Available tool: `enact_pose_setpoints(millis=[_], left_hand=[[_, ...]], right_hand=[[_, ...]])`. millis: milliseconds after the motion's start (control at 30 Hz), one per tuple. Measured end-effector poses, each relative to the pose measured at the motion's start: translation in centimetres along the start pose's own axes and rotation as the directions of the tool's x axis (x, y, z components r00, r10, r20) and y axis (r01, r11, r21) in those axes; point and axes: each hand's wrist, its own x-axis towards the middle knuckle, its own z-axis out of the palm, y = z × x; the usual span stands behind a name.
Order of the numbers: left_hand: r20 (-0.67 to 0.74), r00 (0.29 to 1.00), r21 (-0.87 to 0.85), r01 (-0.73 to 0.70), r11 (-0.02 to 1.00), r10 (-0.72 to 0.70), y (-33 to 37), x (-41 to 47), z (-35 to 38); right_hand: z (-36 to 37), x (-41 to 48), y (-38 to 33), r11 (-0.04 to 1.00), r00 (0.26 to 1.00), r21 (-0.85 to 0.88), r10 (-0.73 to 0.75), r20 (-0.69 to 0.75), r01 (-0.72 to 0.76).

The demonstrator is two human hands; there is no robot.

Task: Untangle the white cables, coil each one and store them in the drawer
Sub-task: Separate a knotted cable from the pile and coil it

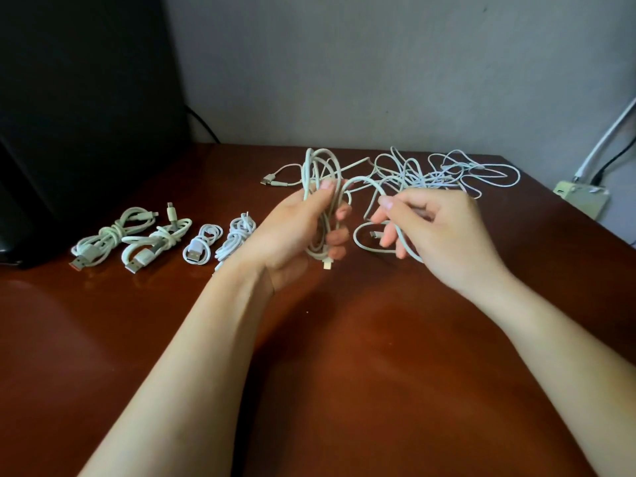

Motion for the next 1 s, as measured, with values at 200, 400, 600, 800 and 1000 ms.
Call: enact_pose_setpoints(millis=[200, 400, 600, 800, 1000], left_hand=[[0.023, 0.998, -0.002, 0.058, 0.998, -0.057, -0.1, -0.4, 1.2], [-0.026, 0.998, -0.041, 0.061, 0.997, -0.062, -0.3, 0.0, 2.1], [-0.029, 0.996, -0.023, 0.079, 0.997, -0.080, -1.2, -0.2, 2.7], [-0.061, 0.998, -0.026, 0.031, 0.999, -0.033, -1.5, 0.1, 2.7], [-0.049, 0.999, 0.201, 0.028, 0.979, -0.019, -2.4, 0.0, 3.1]], right_hand=[[0.7, -0.5, -0.9, 0.977, 0.988, 0.206, 0.086, -0.127, -0.059], [1.6, -0.9, -1.3, 0.856, 0.934, 0.487, 0.298, -0.199, -0.170], [1.5, -0.6, -1.1, 0.748, 0.896, 0.623, 0.411, -0.168, -0.226], [1.4, -0.5, -1.1, 0.749, 0.911, 0.627, 0.384, -0.148, -0.214], [1.8, -0.9, -1.4, 0.759, 0.925, 0.622, 0.353, -0.141, -0.194]])
